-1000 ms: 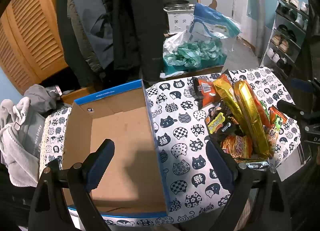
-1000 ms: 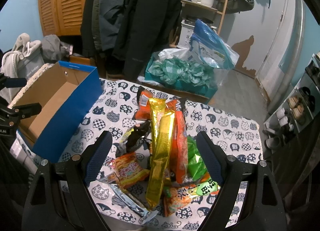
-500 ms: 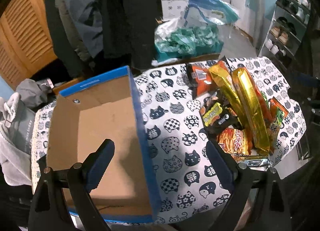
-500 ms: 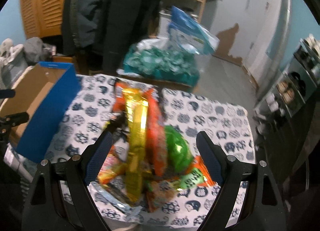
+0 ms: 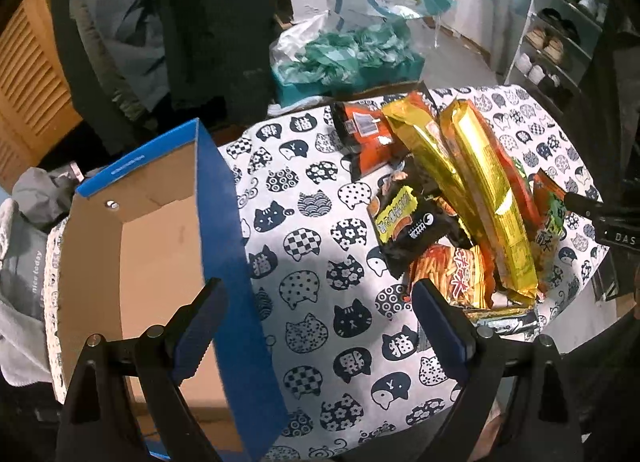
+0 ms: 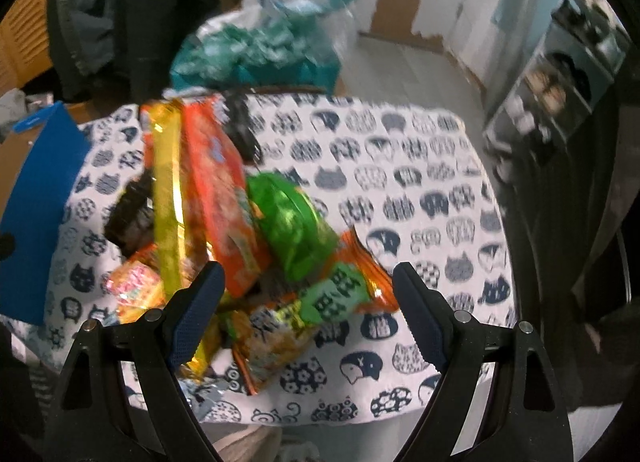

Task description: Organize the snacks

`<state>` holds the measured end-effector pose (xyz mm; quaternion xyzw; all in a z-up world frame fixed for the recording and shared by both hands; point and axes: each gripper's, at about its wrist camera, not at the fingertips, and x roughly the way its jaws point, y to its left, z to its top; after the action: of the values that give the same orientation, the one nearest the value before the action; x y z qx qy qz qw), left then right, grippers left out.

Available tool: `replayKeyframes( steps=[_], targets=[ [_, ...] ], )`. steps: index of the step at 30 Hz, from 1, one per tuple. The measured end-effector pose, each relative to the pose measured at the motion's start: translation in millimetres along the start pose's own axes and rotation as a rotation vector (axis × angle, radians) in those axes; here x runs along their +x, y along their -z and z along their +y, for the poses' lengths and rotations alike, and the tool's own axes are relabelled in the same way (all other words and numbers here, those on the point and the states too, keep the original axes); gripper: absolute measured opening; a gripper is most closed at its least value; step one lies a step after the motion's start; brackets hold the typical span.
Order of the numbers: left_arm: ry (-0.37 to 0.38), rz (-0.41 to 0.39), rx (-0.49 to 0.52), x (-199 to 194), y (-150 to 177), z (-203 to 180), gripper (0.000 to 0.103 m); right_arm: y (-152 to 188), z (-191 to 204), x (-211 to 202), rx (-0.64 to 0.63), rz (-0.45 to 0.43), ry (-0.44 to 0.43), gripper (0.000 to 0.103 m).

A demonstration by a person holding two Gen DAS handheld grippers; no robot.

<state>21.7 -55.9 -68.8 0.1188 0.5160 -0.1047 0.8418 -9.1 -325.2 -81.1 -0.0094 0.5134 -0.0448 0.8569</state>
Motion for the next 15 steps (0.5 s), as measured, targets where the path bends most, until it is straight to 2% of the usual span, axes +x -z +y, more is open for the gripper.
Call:
replayKeyframes(
  steps=[9, 15],
  targets=[
    [-0.022, 0.043, -0.006, 26.2, -4.3, -3.9, 0.094, 16.4, -13.3, 40.2, 0.127, 0.141, -0.025, 0.084],
    [-0.021, 0.063, 0.005, 47.4, -9.1, -5.0, 0.094, 17.8, -3.1, 64.6, 0.098, 0.192, -0.003, 0.084]
  ],
)
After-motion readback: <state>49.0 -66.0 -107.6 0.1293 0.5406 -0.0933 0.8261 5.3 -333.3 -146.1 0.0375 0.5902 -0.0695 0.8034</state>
